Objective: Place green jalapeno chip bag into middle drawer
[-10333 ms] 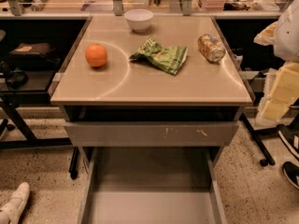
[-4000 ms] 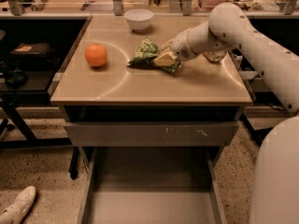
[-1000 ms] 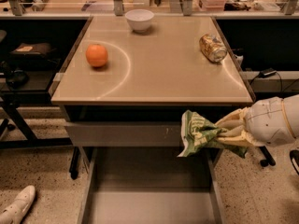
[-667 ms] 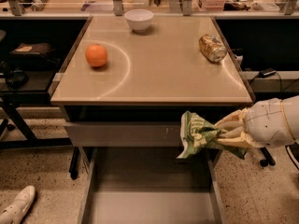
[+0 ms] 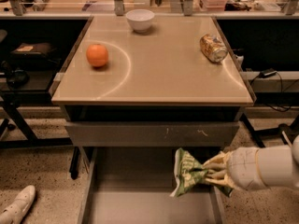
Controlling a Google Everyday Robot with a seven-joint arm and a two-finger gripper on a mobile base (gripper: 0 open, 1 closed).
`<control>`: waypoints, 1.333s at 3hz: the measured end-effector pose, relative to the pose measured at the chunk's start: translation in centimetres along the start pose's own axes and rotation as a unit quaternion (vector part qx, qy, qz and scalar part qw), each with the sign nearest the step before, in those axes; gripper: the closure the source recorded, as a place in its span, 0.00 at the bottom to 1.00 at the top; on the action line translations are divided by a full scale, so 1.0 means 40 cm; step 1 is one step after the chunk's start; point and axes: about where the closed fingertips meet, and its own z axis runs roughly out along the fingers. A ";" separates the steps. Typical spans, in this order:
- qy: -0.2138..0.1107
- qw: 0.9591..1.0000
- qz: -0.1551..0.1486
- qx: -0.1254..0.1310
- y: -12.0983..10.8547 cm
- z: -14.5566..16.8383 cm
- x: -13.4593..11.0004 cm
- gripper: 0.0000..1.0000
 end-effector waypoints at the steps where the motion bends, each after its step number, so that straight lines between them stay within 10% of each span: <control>1: 0.003 1.000 0.000 -0.004 0.058 0.149 0.119 1.00; 4: -0.004 1.000 0.022 -0.017 0.095 0.381 0.303 1.00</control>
Offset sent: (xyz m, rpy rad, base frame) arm 0.0154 0.0175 -0.2190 -0.0170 0.0132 0.0428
